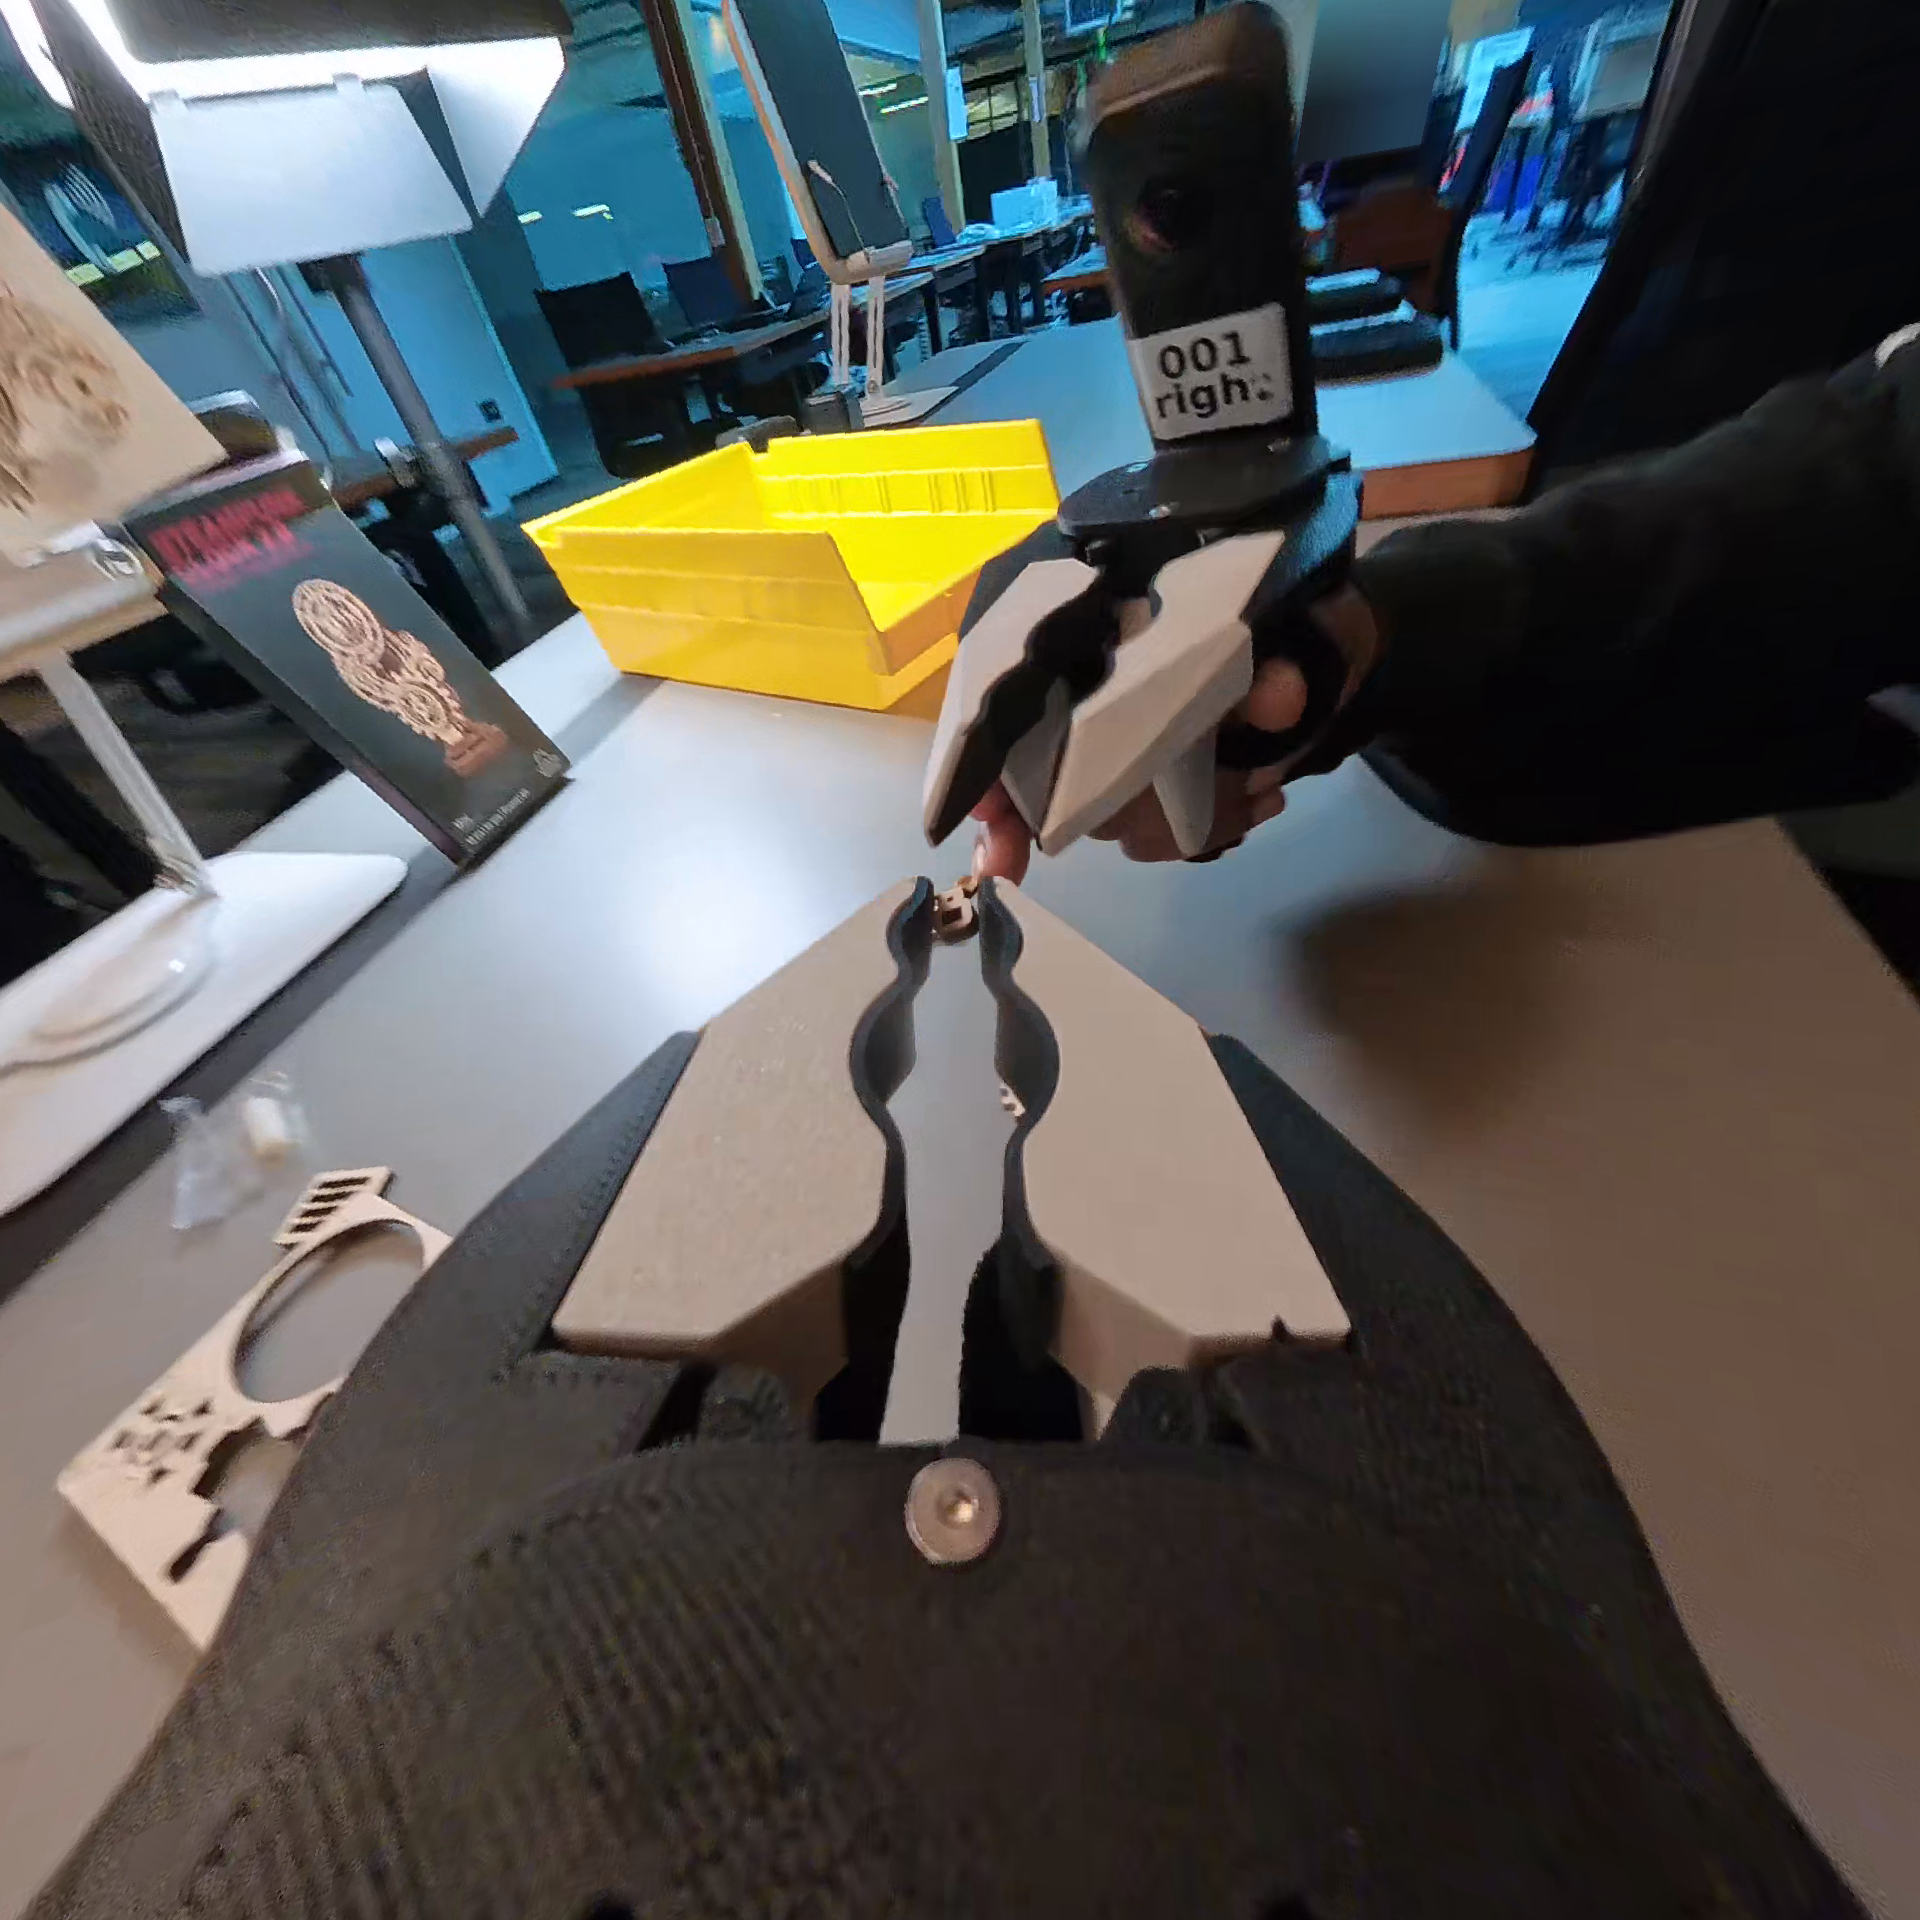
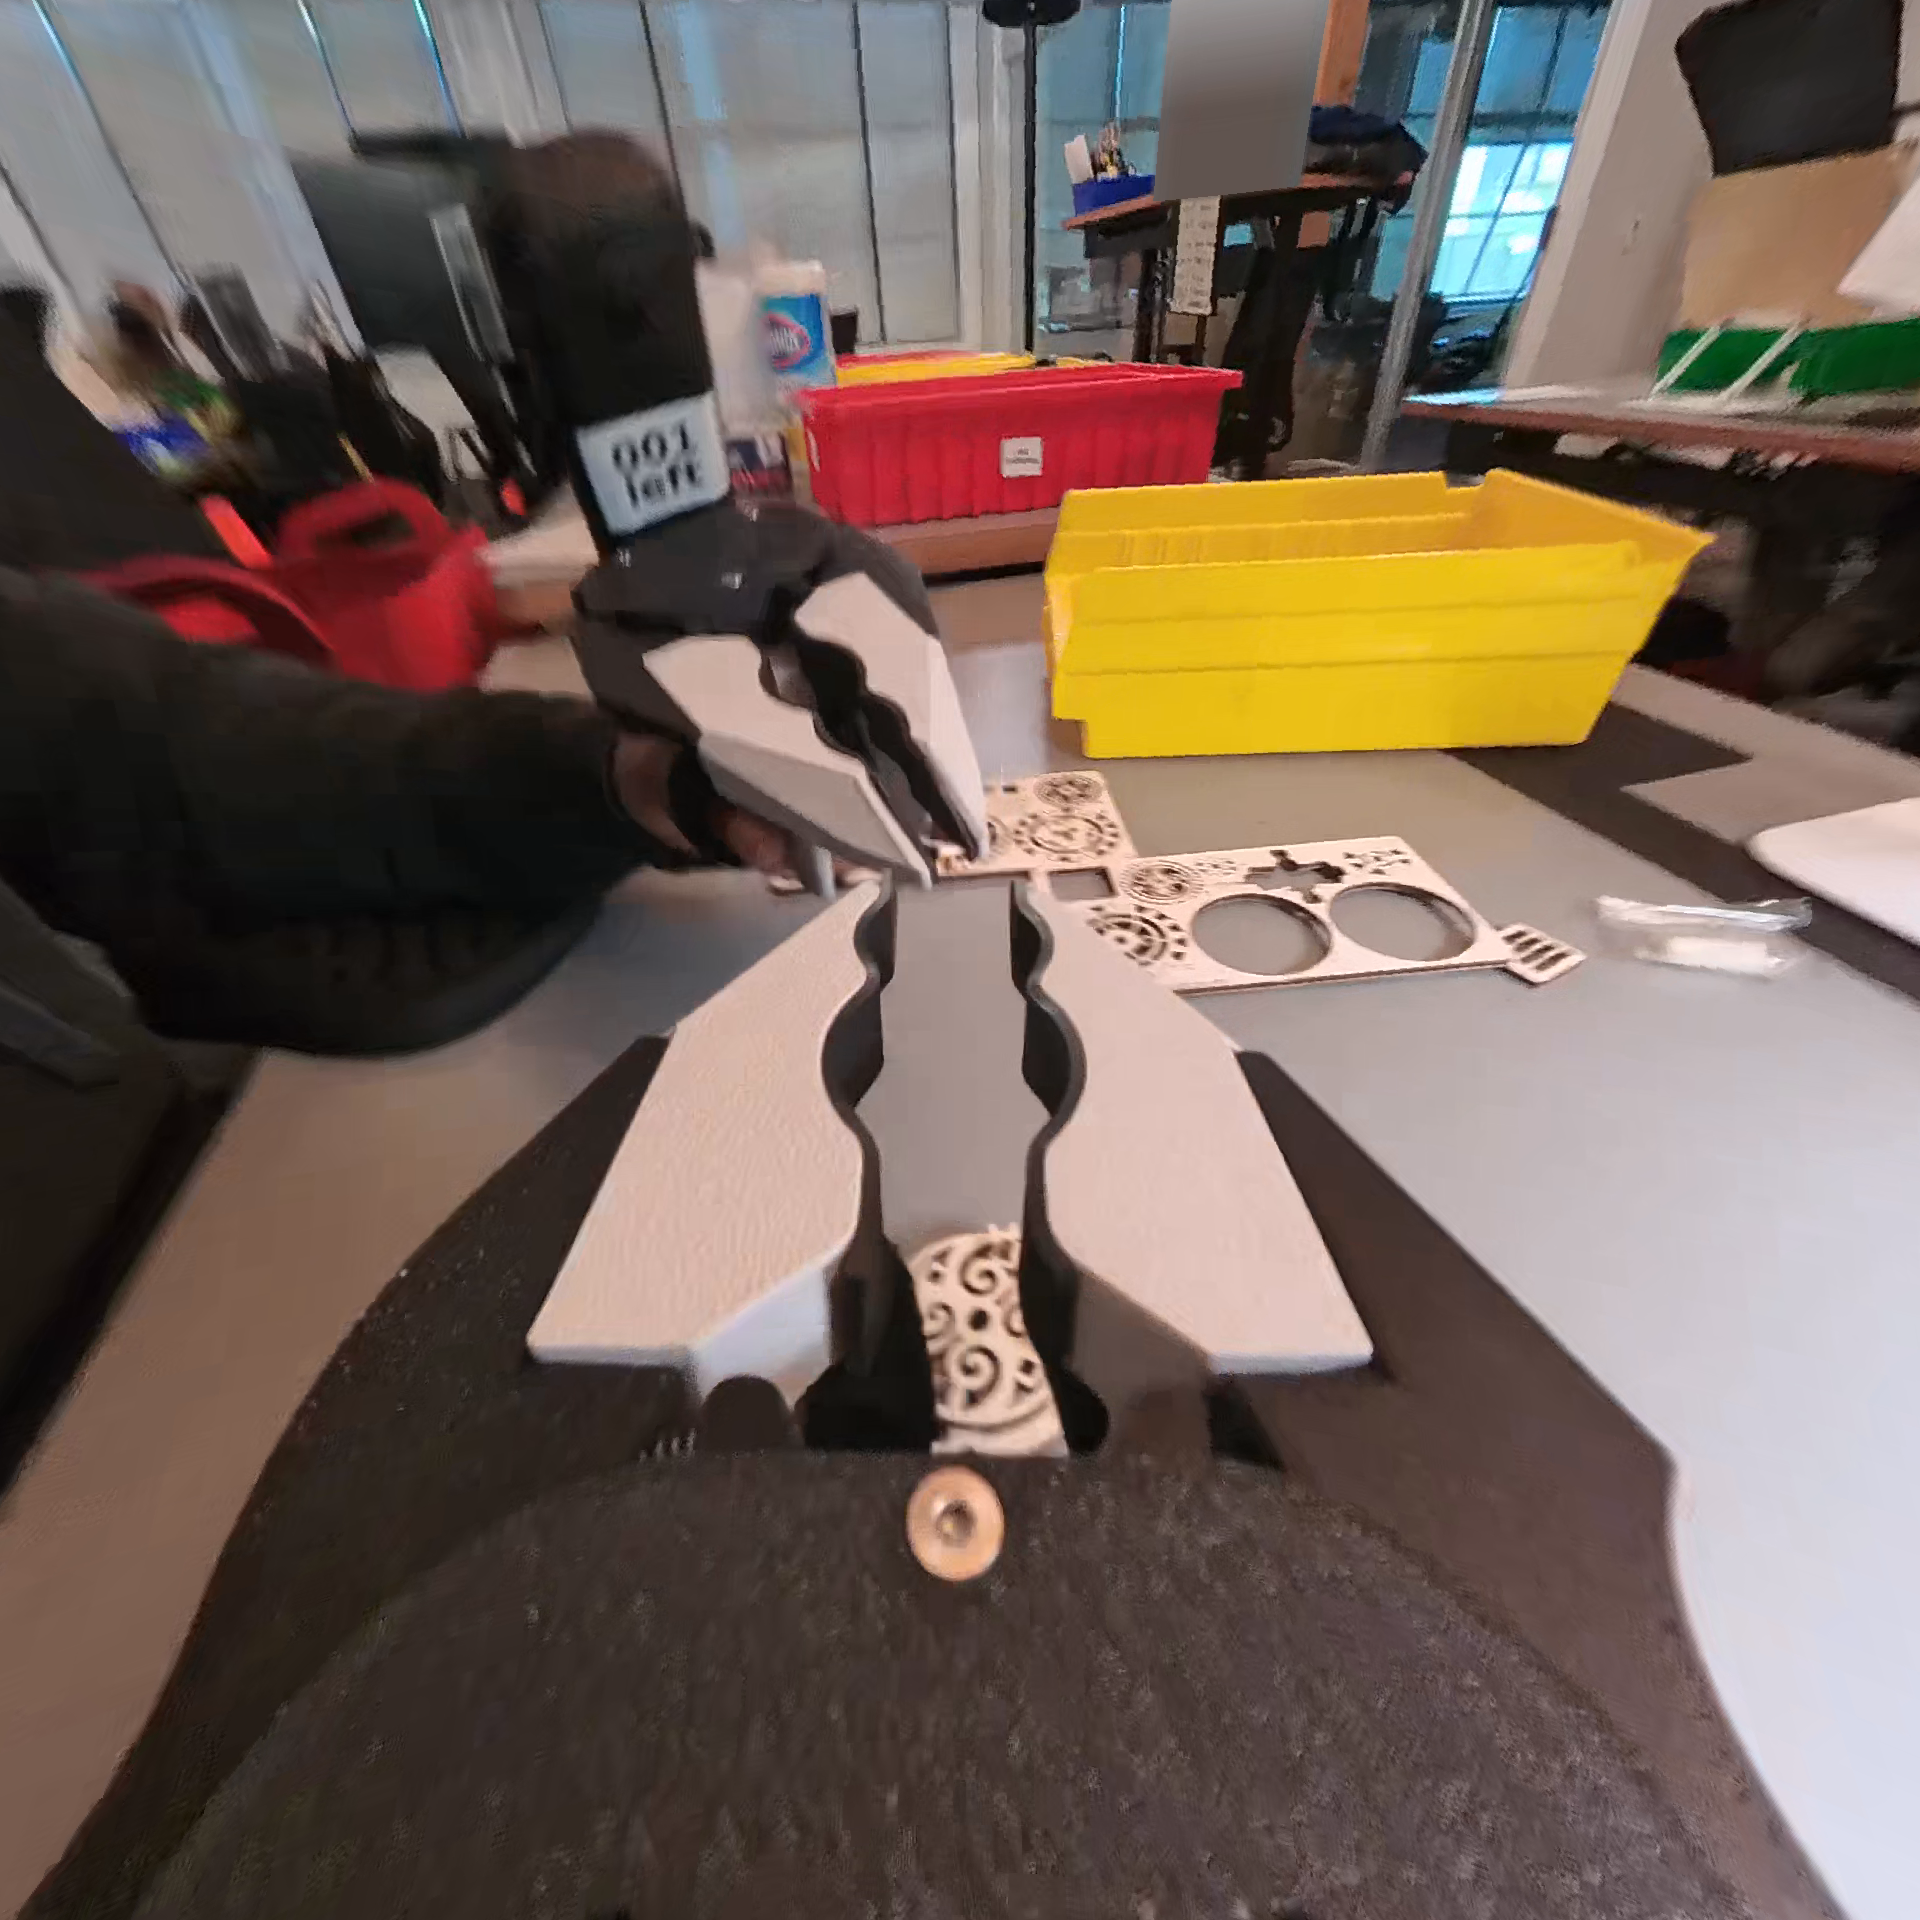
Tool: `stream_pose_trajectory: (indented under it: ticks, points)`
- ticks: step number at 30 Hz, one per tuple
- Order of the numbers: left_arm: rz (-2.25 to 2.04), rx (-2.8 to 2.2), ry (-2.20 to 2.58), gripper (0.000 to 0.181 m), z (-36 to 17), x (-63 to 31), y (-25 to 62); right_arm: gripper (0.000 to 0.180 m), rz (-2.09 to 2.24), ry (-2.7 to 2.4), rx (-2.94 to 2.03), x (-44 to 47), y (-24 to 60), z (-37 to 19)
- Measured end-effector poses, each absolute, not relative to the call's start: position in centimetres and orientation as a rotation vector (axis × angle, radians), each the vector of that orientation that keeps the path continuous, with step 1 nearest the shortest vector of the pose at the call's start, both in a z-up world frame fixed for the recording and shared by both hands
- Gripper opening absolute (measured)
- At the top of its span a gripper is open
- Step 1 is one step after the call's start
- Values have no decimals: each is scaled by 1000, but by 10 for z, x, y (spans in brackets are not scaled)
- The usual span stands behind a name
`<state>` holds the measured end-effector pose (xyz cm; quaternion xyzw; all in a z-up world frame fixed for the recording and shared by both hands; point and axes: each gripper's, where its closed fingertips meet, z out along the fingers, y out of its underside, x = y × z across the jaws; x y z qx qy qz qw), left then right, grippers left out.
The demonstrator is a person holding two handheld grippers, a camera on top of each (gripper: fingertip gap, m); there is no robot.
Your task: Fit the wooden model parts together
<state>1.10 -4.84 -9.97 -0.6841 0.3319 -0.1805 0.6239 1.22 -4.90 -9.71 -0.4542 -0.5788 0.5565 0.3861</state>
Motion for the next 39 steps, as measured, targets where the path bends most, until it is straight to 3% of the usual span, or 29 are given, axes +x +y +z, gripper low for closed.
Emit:
stream_pose_trajectory:
  ticks: [11, 26, 29, 39]
  points:
    - [-31, -1382, 891, 7, -80, 21, -56, 33, 2007, -1239, -1360, 13, -59, -78]
    - [129, -1366, 1001, 9, -92, 27, -55, 2, 2180, -1244, -1493, 9, -65, -91]
    - [67, -1389, 949, 17, -87, 26, -56, 1, 2190, -1255, -1474, 11, -67, -89]
    - [-26, -1379, 923, 6, -83, 29, -60, 1, 2190, -1232, -1434, 14, -63, -84]
